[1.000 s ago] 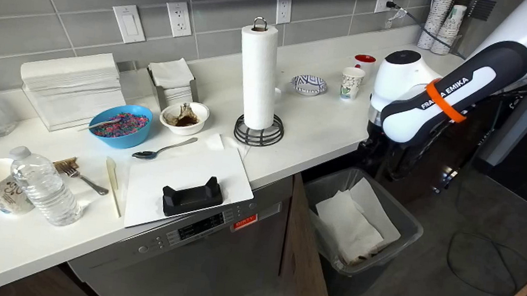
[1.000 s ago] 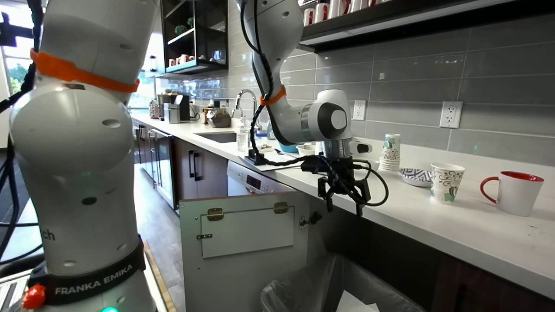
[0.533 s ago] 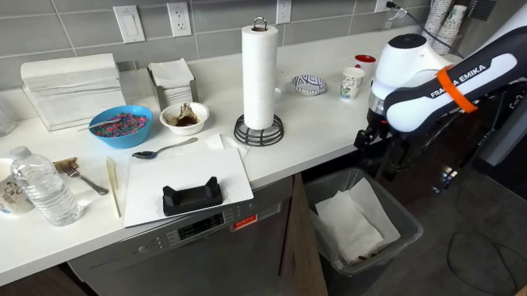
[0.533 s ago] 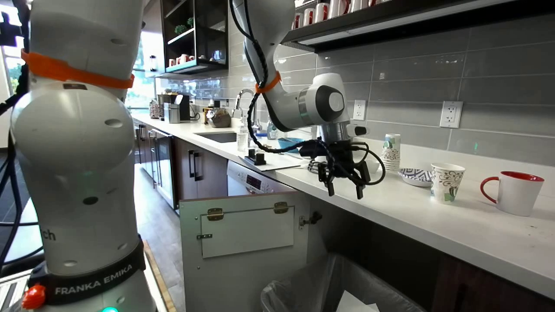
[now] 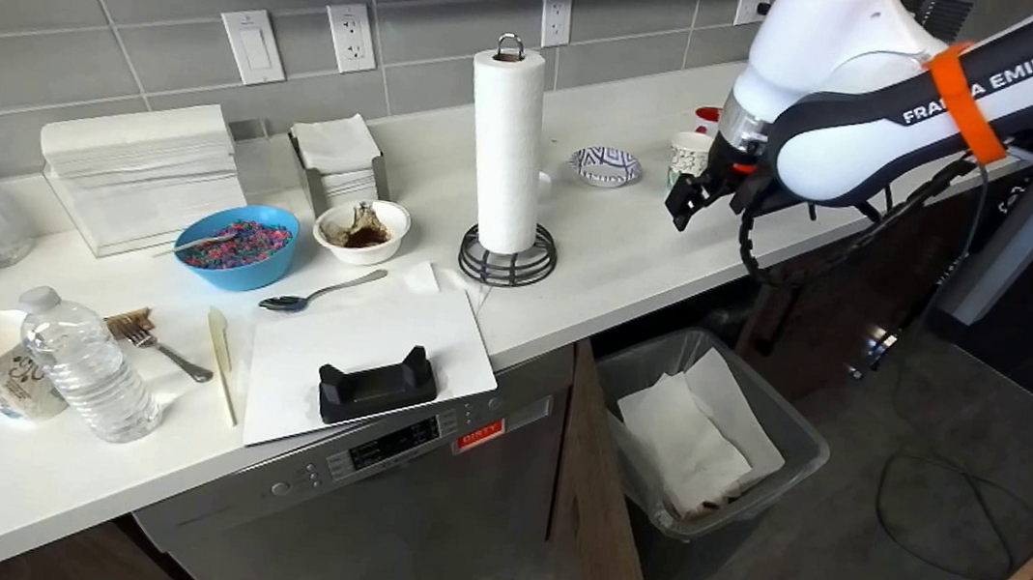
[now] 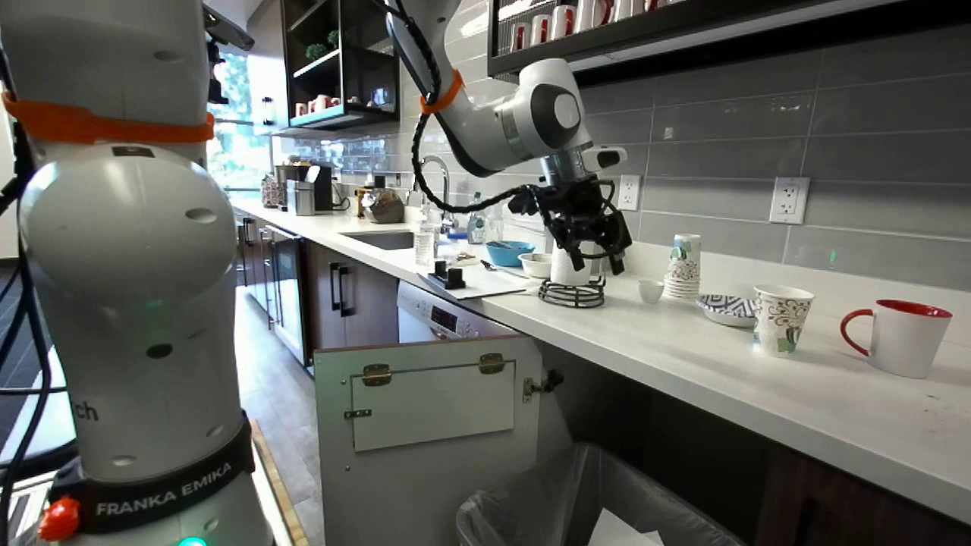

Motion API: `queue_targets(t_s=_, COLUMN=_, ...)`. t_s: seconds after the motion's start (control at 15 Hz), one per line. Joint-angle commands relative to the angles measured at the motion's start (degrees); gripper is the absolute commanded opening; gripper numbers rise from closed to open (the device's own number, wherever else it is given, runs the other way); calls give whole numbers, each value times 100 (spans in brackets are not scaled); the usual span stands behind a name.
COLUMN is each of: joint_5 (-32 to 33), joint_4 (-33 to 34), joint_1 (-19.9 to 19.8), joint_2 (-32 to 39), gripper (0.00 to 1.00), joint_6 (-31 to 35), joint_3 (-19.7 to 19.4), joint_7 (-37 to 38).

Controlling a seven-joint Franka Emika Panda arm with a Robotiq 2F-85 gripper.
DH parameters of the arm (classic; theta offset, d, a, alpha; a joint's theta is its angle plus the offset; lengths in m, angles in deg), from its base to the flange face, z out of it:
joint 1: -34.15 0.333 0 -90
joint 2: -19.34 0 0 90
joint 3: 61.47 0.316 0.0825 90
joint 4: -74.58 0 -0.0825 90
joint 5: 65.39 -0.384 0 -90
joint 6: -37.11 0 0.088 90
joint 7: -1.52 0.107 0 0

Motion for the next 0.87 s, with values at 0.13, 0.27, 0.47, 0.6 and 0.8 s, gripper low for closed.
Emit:
queue_targets(t_s=0.13, joint_5=73, joint_4=-117, joint_1=-63, joint_2=-326, gripper=100, joint_6=-236, joint_3=361, joint_7=651)
queue_targets(t_s=0.27, joint_5=-22, joint_4=-7, joint_1=-99, joint_2=-200, gripper=100, joint_6=-89, joint_3=382, joint_7=470)
queue_targets(t_s=0.47, joint_5=-22, joint_4=-42, joint_1=-98, joint_2=-235, gripper=100, joint_6=-93, joint_3=429, joint_7=533)
queue_targets(t_s=0.6, joint_5=-22, joint_4=-51, joint_1=-107, joint_2=-238, gripper=100, joint_6=-93, joint_3=427, joint_7=537)
queue_targets(t_s=0.8, joint_5=-22, joint_4=-51, joint_1=-112, joint_2=-238, gripper=100, joint_6=-93, joint_3=426, joint_7=538)
